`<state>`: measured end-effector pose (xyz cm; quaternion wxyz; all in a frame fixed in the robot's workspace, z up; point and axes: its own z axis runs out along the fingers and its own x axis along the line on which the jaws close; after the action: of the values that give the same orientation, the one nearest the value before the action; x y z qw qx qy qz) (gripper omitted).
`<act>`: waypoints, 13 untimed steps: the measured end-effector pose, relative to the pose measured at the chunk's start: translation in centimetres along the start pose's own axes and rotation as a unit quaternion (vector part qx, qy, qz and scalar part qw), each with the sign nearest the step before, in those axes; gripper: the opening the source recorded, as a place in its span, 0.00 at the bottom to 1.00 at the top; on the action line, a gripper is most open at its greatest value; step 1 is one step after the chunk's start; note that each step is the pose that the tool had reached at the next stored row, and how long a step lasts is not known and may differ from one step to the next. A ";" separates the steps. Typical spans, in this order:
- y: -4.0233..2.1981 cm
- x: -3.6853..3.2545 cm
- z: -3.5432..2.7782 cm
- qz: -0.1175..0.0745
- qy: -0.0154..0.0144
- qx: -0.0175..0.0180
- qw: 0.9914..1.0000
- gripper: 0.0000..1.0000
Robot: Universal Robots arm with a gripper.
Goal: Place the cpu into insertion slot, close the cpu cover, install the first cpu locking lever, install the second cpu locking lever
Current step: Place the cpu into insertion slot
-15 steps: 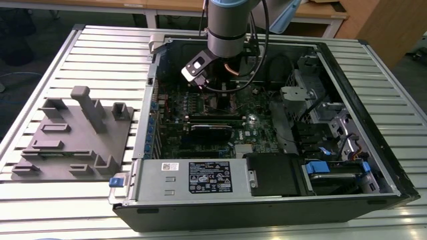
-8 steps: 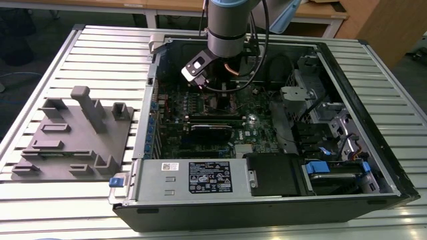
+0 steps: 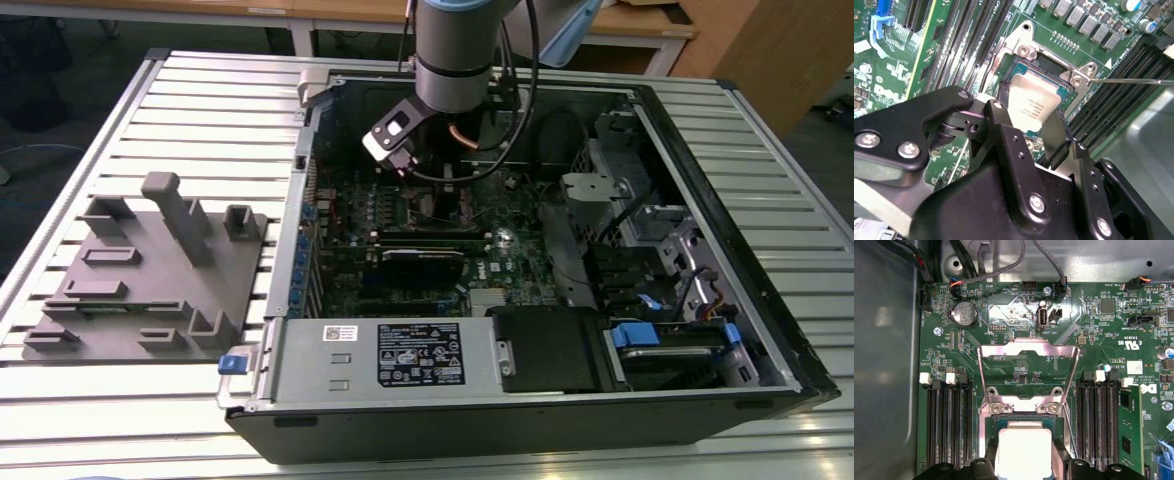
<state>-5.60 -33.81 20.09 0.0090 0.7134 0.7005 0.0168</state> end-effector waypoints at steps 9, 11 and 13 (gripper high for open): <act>0.01 0.00 -0.20 0.000 0.000 0.000 1.000 0.53; 0.01 0.00 -0.20 0.000 0.000 0.000 1.000 0.45; 0.01 0.00 -0.20 0.000 0.000 0.000 1.000 0.39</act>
<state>-5.59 -33.80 20.29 0.0090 0.7134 0.7005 0.0169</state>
